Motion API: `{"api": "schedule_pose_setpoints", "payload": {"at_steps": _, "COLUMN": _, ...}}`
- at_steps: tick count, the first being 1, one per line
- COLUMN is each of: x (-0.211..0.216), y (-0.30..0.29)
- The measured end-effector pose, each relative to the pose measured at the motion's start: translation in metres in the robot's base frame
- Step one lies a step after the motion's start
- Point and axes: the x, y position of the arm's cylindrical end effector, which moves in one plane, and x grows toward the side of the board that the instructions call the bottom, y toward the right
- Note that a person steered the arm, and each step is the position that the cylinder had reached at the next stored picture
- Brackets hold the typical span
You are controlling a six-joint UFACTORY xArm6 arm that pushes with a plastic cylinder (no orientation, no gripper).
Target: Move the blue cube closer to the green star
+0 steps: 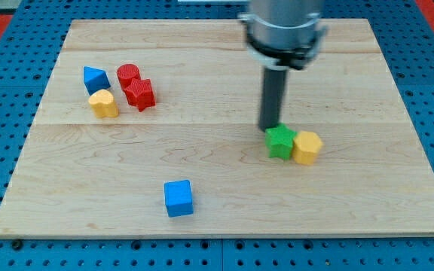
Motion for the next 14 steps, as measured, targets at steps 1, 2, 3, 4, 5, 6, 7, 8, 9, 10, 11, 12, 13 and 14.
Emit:
{"api": "schedule_pose_setpoints", "payload": {"at_steps": 1, "x": 0.034, "y": 0.041}}
{"api": "schedule_pose_setpoints", "payload": {"at_steps": 2, "x": 0.036, "y": 0.045}}
{"api": "schedule_pose_setpoints", "payload": {"at_steps": 3, "x": 0.054, "y": 0.049}}
{"api": "schedule_pose_setpoints", "payload": {"at_steps": 4, "x": 0.051, "y": 0.063}}
{"api": "schedule_pose_setpoints", "payload": {"at_steps": 5, "x": -0.006, "y": 0.015}}
{"api": "schedule_pose_setpoints", "payload": {"at_steps": 6, "x": 0.022, "y": 0.000}}
{"api": "schedule_pose_setpoints", "payload": {"at_steps": 7, "x": 0.068, "y": -0.002}}
{"api": "schedule_pose_setpoints", "payload": {"at_steps": 8, "x": 0.081, "y": 0.032}}
{"api": "schedule_pose_setpoints", "payload": {"at_steps": 9, "x": 0.079, "y": -0.038}}
{"api": "schedule_pose_setpoints", "payload": {"at_steps": 10, "x": 0.077, "y": -0.110}}
{"api": "schedule_pose_setpoints", "payload": {"at_steps": 11, "x": 0.071, "y": -0.191}}
{"api": "schedule_pose_setpoints", "payload": {"at_steps": 12, "x": 0.138, "y": -0.213}}
{"api": "schedule_pose_setpoints", "payload": {"at_steps": 13, "x": 0.134, "y": -0.153}}
{"api": "schedule_pose_setpoints", "payload": {"at_steps": 14, "x": 0.099, "y": -0.109}}
